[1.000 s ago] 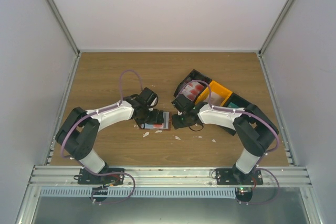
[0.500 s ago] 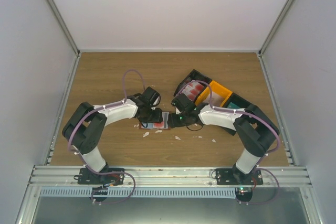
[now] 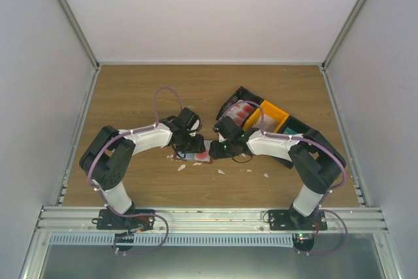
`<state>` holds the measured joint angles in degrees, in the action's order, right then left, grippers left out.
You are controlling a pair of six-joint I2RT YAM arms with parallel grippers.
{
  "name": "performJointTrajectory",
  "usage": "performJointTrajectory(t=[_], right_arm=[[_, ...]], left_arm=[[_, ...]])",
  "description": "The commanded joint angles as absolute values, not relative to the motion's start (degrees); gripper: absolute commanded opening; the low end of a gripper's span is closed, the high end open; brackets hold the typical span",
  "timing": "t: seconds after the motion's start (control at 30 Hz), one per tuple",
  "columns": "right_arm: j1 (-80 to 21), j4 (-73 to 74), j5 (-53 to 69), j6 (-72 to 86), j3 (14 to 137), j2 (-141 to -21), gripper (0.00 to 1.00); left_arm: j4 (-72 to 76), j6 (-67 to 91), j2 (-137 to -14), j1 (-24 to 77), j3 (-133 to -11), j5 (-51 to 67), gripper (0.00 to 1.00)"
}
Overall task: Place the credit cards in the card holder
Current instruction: Insert the credit card into the card holder.
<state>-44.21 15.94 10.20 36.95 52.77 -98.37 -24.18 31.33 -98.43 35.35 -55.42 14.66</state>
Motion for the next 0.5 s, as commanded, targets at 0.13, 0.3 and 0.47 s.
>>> performJointTrajectory(t=[0.13, 0.3, 0.47], right_arm=[[-43.5, 15.1, 11.3, 36.3, 52.2, -99.4, 0.43], [-42.9, 15.6, 10.4, 36.2, 51.9, -98.2, 0.43], [-41.9, 18.2, 6.4, 34.4, 52.5, -93.7, 0.46]], left_arm=[[-19.0, 29.2, -99.5, 35.3, -54.8, 24.4, 0.42], [-19.0, 28.9, -99.0, 35.2, -54.7, 23.3, 0.41], [-19.9, 28.9, -95.3, 34.9, -54.6, 19.3, 0.48]])
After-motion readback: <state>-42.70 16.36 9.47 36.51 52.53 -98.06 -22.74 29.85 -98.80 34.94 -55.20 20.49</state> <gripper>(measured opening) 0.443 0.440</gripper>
